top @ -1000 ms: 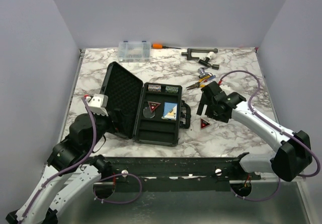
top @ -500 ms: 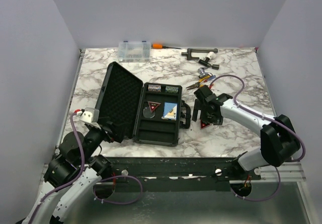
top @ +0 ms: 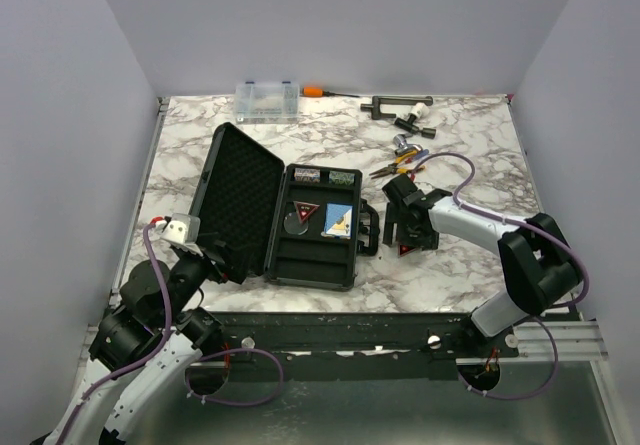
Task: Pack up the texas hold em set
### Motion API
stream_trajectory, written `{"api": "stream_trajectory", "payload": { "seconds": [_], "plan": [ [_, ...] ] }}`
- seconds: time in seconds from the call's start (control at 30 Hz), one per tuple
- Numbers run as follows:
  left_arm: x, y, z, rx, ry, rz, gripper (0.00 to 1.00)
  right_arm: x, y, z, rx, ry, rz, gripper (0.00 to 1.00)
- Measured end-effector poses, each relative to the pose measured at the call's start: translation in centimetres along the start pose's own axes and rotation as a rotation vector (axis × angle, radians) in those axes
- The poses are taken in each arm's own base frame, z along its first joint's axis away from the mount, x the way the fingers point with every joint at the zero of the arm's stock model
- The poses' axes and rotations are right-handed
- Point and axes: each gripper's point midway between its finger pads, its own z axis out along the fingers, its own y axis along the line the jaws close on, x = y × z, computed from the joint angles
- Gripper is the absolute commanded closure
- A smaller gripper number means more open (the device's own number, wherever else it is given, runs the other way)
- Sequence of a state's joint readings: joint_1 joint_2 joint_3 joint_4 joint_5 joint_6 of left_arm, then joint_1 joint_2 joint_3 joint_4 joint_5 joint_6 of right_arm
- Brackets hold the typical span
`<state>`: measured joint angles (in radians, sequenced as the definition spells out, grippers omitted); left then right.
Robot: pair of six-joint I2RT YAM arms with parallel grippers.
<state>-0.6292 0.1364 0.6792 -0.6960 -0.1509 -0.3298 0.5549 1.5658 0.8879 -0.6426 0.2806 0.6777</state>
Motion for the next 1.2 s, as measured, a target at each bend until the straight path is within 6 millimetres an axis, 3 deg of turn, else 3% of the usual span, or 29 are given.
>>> {"api": "stream_trajectory", "payload": {
  "seconds": [0.6,0.97,1.2],
  "plan": [
    [0.4,0.1,0.4,-0.008,0.022,0.006,0.02,-1.2,0.1,0.8,-0.03,-0.037,0.022,0.19],
    [0.6,0.1,0.6,-0.013,0.037,0.008,0.02,-1.2,0.0,0.7,-0.024,-0.034,0.021,0.04],
    [0.6,0.1,0.8,-0.014,0.04,0.009,0.02,-1.4,-0.1,0.6,-0.015,-0.039,0.017,0.0]
  ]
}}
